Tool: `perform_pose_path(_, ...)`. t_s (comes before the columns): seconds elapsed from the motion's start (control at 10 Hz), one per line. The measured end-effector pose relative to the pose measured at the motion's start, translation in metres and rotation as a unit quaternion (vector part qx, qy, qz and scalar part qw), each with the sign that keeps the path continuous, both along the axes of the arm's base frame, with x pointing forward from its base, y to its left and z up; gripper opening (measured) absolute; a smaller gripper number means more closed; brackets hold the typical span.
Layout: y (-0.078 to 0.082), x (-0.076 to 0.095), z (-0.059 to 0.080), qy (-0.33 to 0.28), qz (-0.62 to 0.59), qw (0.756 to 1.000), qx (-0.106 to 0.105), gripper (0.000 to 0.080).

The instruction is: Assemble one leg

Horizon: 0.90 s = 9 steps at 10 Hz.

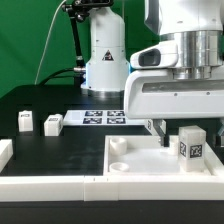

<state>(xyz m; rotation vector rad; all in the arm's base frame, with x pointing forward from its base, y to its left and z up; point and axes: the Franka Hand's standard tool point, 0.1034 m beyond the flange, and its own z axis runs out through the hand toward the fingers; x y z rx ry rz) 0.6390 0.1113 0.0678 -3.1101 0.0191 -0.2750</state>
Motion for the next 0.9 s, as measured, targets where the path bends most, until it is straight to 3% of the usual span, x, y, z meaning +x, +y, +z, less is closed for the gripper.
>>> perform_pose_path(0.2,-0.0022,0.0011,0.0005,-0.002,0.053,0.999,-0.013,0.0649)
perform_pose_path(0.3,-0.0036,0.0013,0.0005,-0.003,0.082,0.996,-0.021,0.0563)
perform_pose_path(0.4,-0.0034,0.0012,0.0005,-0.002,0.073,0.997,-0.019,0.0428)
perform_pose_path(0.5,-0.0033,0.0012,0.0004,-0.002,0.073,0.997,-0.019,0.0428)
perform_pose_path(0.6,-0.0033,0.001,0.0002,-0.002,0.071,0.997,-0.018,0.0291)
perform_pose_path(0.9,-0.0033,0.0004,-0.0005,-0.001,0.007,1.0,-0.006,0.0291)
